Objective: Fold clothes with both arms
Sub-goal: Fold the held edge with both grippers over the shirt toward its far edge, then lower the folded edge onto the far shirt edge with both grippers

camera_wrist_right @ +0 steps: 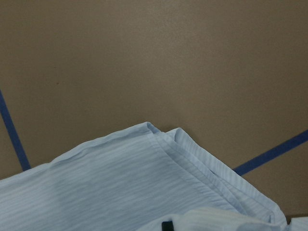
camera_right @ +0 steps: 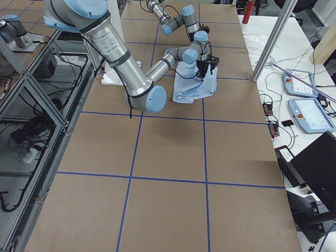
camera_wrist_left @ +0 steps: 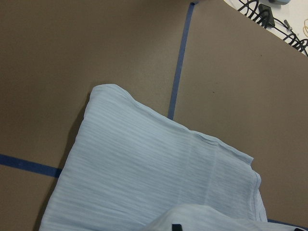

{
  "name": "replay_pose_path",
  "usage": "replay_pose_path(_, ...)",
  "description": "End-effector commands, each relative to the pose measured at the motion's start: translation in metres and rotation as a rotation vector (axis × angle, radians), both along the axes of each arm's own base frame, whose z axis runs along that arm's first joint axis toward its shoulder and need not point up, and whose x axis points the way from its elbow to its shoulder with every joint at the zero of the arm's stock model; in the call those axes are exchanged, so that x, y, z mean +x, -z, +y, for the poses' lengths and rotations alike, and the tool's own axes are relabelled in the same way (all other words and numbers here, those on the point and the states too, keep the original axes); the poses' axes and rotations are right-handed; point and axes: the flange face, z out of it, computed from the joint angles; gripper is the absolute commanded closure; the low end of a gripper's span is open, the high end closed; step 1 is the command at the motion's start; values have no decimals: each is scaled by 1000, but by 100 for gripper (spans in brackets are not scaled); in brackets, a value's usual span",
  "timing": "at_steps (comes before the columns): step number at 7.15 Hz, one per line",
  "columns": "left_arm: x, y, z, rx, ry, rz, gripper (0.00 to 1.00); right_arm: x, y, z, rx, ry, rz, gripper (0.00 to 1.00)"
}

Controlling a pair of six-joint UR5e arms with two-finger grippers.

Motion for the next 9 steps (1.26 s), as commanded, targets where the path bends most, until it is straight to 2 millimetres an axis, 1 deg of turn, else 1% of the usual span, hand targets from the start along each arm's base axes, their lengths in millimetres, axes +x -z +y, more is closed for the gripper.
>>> replay_pose_path(1, 4, -15, -12, 6, 10, 9, 100, -8, 6, -13, 3, -1, 2, 100)
replay_pose_path(2, 10, -22, -18, 8, 11, 12, 100, -10, 4, -15, 7, 7, 10, 100)
replay_pose_path(3, 11, -25, -19, 6, 11, 9, 100, -11, 4, -15, 10, 11, 11, 100)
replay_pose_path(4, 11, -23, -20, 7, 13, 11, 100, -13, 6, -17, 8, 12, 11, 100)
replay_pose_path(6, 9, -26, -23, 4, 18, 7, 100, -20, 9, -23, 2, 13, 19, 100)
replay_pose_path(7, 13, -35, -26, -8, 18, -9, 100, -21, 9, -24, 5, 13, 16, 100)
replay_pose_path(8, 14, -38, -27, -9, 17, -12, 100, -26, 1, -30, 24, 8, -7, 100)
replay_pose_path(9, 14, -37, -27, -9, 17, -12, 100, -25, -6, -34, 22, 3, -5, 100)
